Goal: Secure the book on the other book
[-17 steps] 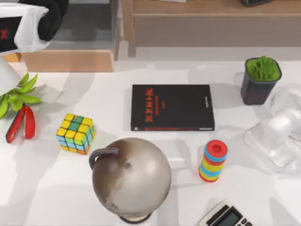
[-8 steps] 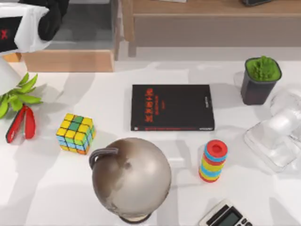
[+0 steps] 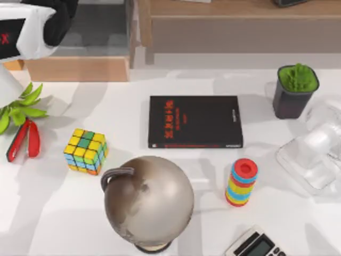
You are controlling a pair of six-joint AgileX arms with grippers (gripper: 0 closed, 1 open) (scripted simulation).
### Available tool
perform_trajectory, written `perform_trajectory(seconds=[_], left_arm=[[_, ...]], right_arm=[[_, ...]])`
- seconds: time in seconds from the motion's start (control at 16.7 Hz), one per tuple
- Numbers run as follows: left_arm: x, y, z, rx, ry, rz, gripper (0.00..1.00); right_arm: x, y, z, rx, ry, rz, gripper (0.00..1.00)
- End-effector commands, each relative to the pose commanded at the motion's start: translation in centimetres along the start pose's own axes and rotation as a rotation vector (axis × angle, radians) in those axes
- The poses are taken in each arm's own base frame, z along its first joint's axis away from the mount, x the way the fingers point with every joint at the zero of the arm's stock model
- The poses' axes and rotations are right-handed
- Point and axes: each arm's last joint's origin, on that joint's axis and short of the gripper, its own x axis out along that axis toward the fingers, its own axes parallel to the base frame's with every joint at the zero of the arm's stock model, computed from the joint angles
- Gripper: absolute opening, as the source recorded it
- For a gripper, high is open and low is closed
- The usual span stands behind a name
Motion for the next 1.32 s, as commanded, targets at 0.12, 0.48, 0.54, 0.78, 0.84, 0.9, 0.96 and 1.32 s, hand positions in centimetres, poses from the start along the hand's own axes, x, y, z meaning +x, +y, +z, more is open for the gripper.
perform_trajectory(seconds=[0.12,0.48,0.54,0.78,0.84,0.9,0.96,1.32], left_arm=[[0.0,0.1,0.1,0.0,-0.002,0.005,0.0],[0.0,2.9,0.1,-0.001,0.004,0.181,0.0],[-0.2,3.4,0.3,0.003,0.006,0.197,0.0],[-1.2,2.7,1.1,0.0,0.005,0.136,0.0],[-1.3,2.1,1.1,-0.001,0.005,0.101,0.0],[-1.2,1.5,1.1,0.0,0.005,0.066,0.0],[-1.1,0.8,1.0,0.0,0.004,0.036,0.0],[-1.0,0.3,1.1,0.002,-0.002,0.007,0.0]], right_arm=[[0.0,0.0,0.0,0.0,0.0,0.0,1.0],[0.0,0.0,0.0,0.0,0.0,0.0,1.0],[0.0,0.0,0.0,0.0,0.0,0.0,1.0],[0.0,0.0,0.0,0.0,0.0,0.0,1.0],[0.0,0.0,0.0,0.0,0.0,0.0,1.0],[0.0,0.0,0.0,0.0,0.0,0.0,1.0],[0.0,0.0,0.0,0.0,0.0,0.0,1.0],[0.0,0.0,0.0,0.0,0.0,0.0,1.0]])
